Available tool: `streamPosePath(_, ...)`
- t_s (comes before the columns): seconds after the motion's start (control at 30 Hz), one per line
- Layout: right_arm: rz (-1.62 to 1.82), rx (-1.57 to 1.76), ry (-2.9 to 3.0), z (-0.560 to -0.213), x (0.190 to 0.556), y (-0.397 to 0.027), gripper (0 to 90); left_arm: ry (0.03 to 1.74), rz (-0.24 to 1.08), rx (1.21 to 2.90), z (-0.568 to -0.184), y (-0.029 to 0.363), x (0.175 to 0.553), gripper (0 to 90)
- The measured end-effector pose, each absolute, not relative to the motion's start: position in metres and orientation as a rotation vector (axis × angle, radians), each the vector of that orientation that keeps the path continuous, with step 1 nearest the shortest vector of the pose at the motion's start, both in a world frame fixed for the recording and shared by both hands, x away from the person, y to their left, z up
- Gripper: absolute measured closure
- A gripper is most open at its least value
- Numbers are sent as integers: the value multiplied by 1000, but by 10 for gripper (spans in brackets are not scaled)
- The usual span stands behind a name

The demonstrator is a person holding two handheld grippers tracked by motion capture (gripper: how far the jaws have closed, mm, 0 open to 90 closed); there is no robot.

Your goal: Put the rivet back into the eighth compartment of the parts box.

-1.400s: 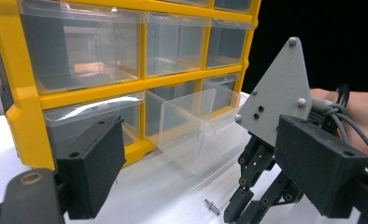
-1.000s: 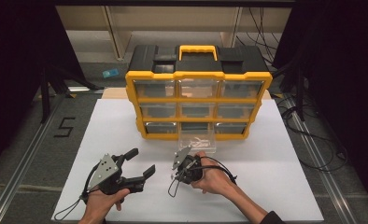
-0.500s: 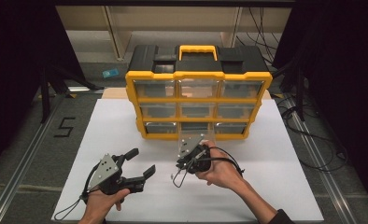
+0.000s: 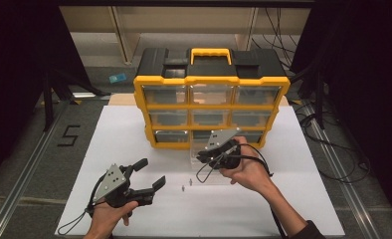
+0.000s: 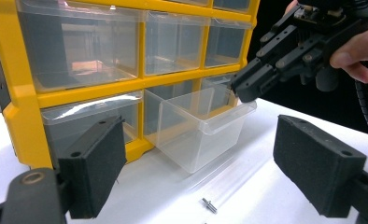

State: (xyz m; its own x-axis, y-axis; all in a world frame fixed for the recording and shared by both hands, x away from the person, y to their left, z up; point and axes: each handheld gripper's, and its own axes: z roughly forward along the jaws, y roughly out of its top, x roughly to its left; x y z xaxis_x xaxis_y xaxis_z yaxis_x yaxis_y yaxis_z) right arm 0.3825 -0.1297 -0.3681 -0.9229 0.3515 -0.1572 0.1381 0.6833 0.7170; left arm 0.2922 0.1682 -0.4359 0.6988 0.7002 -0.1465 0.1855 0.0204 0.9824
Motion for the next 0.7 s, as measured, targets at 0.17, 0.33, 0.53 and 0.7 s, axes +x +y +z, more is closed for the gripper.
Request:
streamPosePath(0.17,1088,431,2576,-367,387,-135,828,755,466,1532,-436,168,292,169)
streamPosePath(0.33,1075,457,2564,-369,393,-142,828,755,471,1530,-436,168,292,169)
streamPosePath(0.53,1062,486,2549,-372,397,-146,828,754,473,1528,-436,168,292,169)
streamPosePath(0.7,1063,505,2523,-373,400,-149,827,754,474,1526,-435,169,292,169)
